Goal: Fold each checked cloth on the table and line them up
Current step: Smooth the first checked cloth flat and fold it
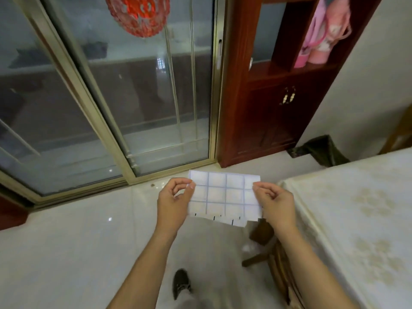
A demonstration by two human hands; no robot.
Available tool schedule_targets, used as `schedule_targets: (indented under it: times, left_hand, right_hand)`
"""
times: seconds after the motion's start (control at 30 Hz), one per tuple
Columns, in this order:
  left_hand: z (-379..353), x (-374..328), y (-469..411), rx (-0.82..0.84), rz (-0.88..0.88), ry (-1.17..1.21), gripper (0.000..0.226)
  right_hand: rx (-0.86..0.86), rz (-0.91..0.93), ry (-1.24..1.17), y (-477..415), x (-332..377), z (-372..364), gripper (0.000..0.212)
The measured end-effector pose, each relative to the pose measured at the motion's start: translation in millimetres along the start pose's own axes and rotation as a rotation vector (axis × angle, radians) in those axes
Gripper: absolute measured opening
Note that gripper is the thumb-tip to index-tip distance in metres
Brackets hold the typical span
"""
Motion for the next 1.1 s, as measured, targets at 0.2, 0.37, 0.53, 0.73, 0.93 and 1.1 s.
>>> schedule_targets:
  times: [0.2,0.37,0.53,0.73,0.93,1.1]
  left_hand:
    - [-16.7,-17.1,-128.1,0.091,-0.050,-0.063,0.002]
    - [-36.5,-13.1,-187.8,0.148,-0.094,-0.159,0.001]
    - [-80.1,-3.0,-239.1,0.271,-0.067,-0.157,0.004]
    - [-152.5,-3.4,-315.1,0.333,-0.008,-0.144,0.009]
    - [-229.2,-28.1,-378.3,0.395,0.001,-0.171,0.013]
    - [-334.9,-16.6,-385.6,0.617,-0.025,-0.212,0.012]
  right_hand:
    - [-0.118,0.057,-0.047,-77.1,57.4,-40.9,0.005]
    - [-0.218,0.042,-0.109,-115.4,59.8,-63.0,0.005]
    - [-0.325,-0.026,-0.196,-162.9,41.2,-52.8,0.009]
    - [-0.372,-0.114,-0.278,-255.6,23.0,-46.7,0.021]
    - [-0.291,-0.198,-0.355,-338.6,41.4,-31.6,0.011]
    - [-0.501,-0.223,-0.397,-359.3,28.4,35.4,0.016]
Point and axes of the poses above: each hand's wrist, its own y-axis away from the middle knuckle, its own z-axis out of the back of the hand, x = y × z, the point moved 7 cm from there along -y, towards the middle knuckle, and after that the axes turned 3 degrees about -z, right-handed, at the moved point
